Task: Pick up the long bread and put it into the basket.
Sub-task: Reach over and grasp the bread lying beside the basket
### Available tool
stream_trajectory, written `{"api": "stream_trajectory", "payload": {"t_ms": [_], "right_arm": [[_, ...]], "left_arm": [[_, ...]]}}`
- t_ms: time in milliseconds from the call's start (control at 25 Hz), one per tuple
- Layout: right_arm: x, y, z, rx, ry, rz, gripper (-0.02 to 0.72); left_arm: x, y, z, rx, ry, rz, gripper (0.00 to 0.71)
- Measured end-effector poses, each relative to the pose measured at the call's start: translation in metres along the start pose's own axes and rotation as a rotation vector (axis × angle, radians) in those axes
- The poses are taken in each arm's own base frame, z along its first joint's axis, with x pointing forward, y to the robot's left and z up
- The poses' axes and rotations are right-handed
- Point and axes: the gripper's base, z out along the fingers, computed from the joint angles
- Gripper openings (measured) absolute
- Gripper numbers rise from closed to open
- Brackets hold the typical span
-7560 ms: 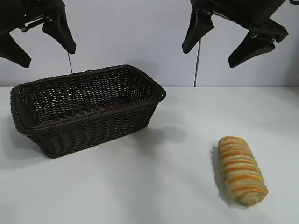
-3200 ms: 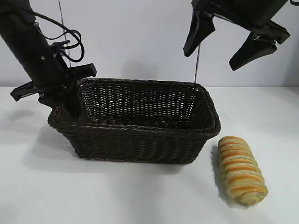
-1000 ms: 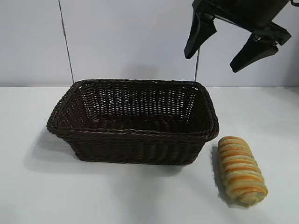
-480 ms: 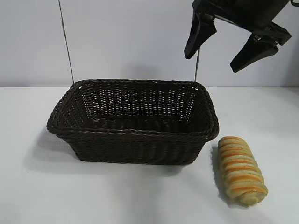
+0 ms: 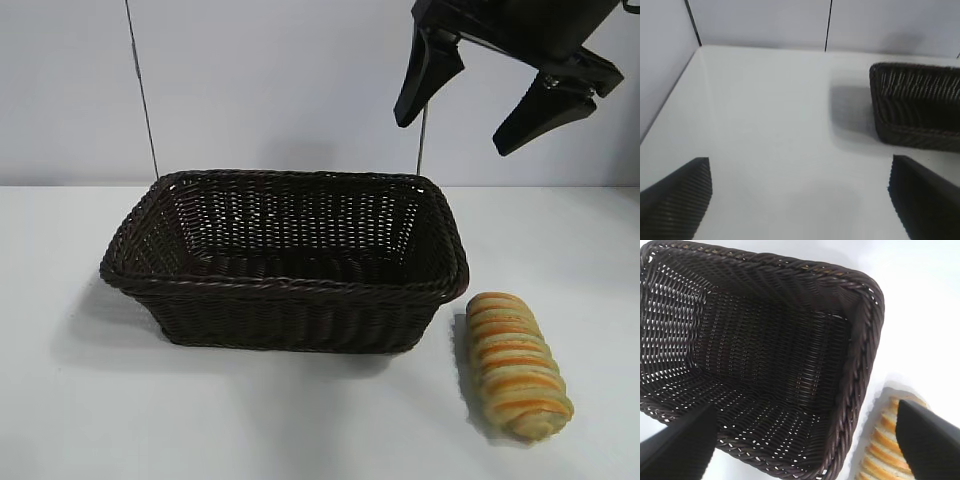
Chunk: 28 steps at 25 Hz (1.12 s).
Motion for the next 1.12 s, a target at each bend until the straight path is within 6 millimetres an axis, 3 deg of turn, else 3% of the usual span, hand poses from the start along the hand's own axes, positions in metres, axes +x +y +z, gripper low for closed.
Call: {"api": "stream_trajectory", "payload": {"t_ms": [240,400,880,1000,1120], "right_arm": [[0.001,0.000,0.000,0.000,0.007,-0.001,0.695],[0.002,0.000,-0.003,0.012,0.017,-0.015,0.695],[0.025,-0.001,-0.077,0.181,0.052,-0.025,0.695],[0.032,0.000,-0.087,0.192,0.041,-0.030,0.695],[0.045,-0.004,-0.083,0.203,0.072,-0.029,0.695]], "left_arm": [[0.012,0.000,0.024,0.001,0.045,-0.003,0.691],[0.014,0.000,0.027,0.000,0.045,-0.004,0.691],[0.025,-0.001,0.011,0.024,-0.093,0.028,0.691],[0.028,-0.001,0.008,0.022,-0.126,0.029,0.691],[0.029,-0.001,0.007,0.021,-0.136,0.029,0.691]]}}
